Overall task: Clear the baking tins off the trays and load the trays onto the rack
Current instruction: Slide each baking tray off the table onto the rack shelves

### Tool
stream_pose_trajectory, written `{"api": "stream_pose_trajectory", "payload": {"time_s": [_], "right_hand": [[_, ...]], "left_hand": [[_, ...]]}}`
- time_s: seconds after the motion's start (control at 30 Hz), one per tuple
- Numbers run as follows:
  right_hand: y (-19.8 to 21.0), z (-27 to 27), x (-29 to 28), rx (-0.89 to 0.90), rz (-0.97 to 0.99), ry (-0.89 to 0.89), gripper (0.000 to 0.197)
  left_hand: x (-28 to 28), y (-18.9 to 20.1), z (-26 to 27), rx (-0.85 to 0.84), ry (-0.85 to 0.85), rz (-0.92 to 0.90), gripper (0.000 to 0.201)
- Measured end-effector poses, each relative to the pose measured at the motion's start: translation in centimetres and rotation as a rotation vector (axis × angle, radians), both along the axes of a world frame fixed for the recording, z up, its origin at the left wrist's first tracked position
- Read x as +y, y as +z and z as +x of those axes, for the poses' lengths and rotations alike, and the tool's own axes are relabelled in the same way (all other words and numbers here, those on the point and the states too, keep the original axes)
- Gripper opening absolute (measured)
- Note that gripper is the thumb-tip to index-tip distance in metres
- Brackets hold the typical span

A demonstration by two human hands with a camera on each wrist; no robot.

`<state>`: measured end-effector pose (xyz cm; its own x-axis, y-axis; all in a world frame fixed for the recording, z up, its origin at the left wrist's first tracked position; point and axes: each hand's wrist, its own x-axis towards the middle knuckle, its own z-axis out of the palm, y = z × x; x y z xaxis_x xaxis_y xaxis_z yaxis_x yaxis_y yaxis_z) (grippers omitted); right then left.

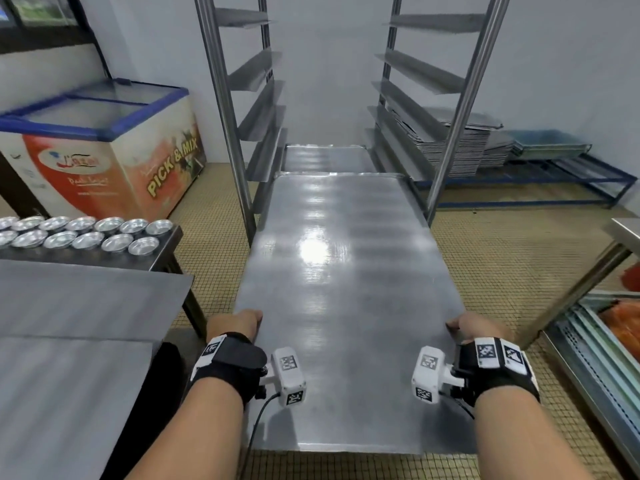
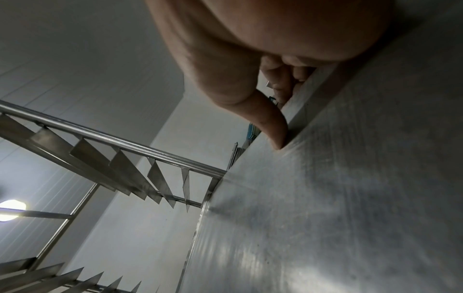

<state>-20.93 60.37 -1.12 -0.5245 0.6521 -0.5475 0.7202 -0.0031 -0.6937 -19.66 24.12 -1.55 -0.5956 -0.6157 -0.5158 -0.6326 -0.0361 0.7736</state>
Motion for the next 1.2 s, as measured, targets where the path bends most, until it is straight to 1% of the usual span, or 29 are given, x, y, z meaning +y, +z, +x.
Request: {"api": "stream_pose_trajectory", "payload": {"time_s": [0.03,0.07,0.13,0.23,0.27,0.33,0.47,0.53,0.6,0.67,0.77,0.8,0.87,0.97,1.07,1.2], "right_hand": [[-0.1,-0.9,-0.1,-0.005,0.011,0.009,0.035],[-0.5,-2.1,-0.1,0.006,-0.018,-0.008,0.039],[-0.5,-3.5,-0.3,-0.023,-0.041,0.016,0.04],[-0.5,-5.9,-0.4,-0.04,-0.038,-0.009,0.039],[-0.2,-6.6,-0.7,-0.022,-0.037,-0.012,0.039],[-0.4,-8.4,-0.6,-0.005,-0.056,-0.017,0.041],[-0.9,-12.3,-0.1,0.04,-0.02,0.006,0.039],[-1.6,-14.7,0.1,0.095,0.013,0.058,0.046],[-2.0,-17.3,0.4,0.134,0.043,0.11,0.048],[-2.1,-19.8,0.5,0.127,0.054,0.125,0.042],[-1.7,-23.1,0.4,0.105,0.055,0.059,0.018],[-1.5,-24.2,0.2,0.101,0.047,0.041,0.019],[-1.3,-26.2,-0.3,0.109,0.038,0.032,0.022],[-1.2,-28.6,-0.7,0.113,0.035,0.012,0.037],[-1.2,-30.5,-1.1,0.142,0.034,-0.012,0.04],[-1.2,-32.6,-1.9,0.177,0.017,-0.039,0.042]], "left_hand": [[-0.1,0.2,-1.0,-0.006,-0.007,-0.003,0.026],[-0.3,0.2,-2.1,-0.004,-0.005,-0.012,0.027],[-0.5,0.2,-3.5,-0.01,-0.016,-0.019,0.033],[-0.4,0.3,-5.8,-0.014,-0.019,-0.023,0.039],[-0.4,0.4,-6.6,-0.013,-0.022,-0.026,0.039],[-0.6,0.1,-8.4,-0.011,-0.024,-0.019,0.027],[-0.2,-0.2,-11.6,0.012,-0.005,0.001,0.026],[0.0,-0.2,-13.5,0.023,0.007,0.002,0.025],[0.2,0.0,-15.3,0.032,0.013,-0.014,0.028],[0.3,0.1,-17.3,0.023,0.011,-0.034,0.032],[0.6,0.6,-20.2,0.022,0.012,-0.105,0.041],[0.7,0.7,-21.2,0.016,0.003,-0.118,0.044],[0.7,0.9,-23.0,-0.002,-0.005,-0.132,0.043],[0.3,0.9,-25.4,-0.011,-0.024,-0.171,0.039],[-0.1,0.9,-27.6,-0.021,-0.034,-0.184,0.049],[-0.4,1.3,-29.5,-0.058,-0.012,-0.161,0.052]]}}
